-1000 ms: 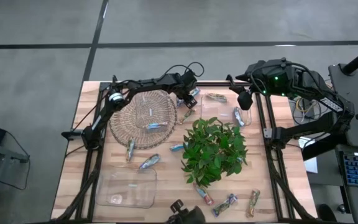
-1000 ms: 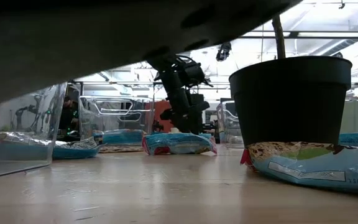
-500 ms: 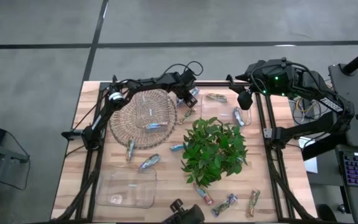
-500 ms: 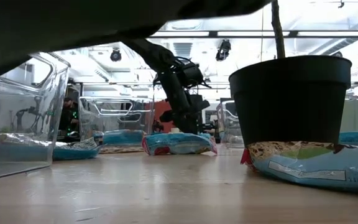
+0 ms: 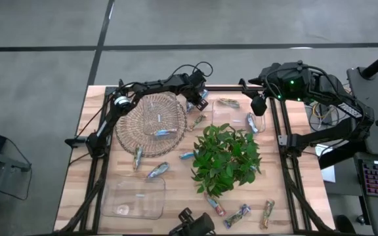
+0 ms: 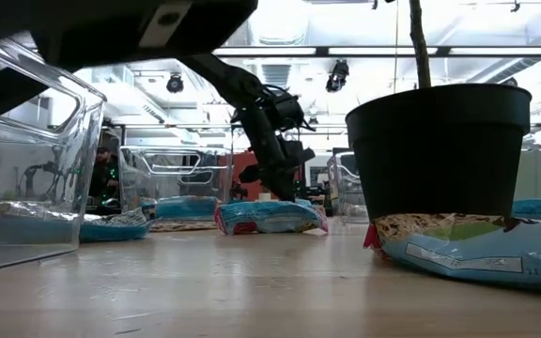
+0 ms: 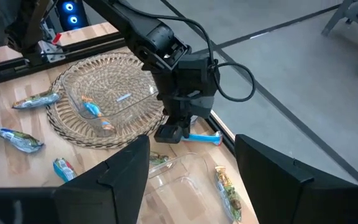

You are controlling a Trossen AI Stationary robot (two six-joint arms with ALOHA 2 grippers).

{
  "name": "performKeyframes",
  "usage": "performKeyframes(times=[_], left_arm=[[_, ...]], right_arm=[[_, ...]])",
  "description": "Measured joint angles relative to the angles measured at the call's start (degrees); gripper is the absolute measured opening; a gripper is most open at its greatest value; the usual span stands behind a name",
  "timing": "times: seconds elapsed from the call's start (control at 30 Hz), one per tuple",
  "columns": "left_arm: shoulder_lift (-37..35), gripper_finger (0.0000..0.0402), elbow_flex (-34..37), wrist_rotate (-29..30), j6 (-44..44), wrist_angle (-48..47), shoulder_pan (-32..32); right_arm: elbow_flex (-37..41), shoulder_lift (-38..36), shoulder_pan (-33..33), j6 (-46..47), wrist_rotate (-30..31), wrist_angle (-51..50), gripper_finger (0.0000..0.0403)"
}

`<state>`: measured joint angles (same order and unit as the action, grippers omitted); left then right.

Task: Pick and place Granola Bars by type
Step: Put the top red granola bar into the top right transparent bin

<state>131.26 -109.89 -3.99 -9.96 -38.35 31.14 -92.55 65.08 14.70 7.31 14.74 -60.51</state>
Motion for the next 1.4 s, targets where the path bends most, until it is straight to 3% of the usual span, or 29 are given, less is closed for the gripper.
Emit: performKeyframes(times=[0.3,0.77,1.3,1.4], left_arm=[[-3.1,0.0000,-2.1,-0.2,0.7,-3.7,-0.1],[-15.6,0.0000,-2.3,-4.1,3.1,-9.1,-1.3],[-16.4,0.0000,-2.3,-3.4,4.2,-10.8,-2.0],[-16.4,0.0000,-2.3,-3.5,0.7,-14.7,-1.9]], right_arm=[[0.0,0.0,0.0,0.5,0.4,0.0,0.0224],[0.0,0.0,0.0,4.7,0.5,4.4,0.0224],[0.0,0.0,0.0,4.1,0.4,4.3,0.0224],[0.0,0.0,0.0,4.5,0.4,4.1,0.0224]])
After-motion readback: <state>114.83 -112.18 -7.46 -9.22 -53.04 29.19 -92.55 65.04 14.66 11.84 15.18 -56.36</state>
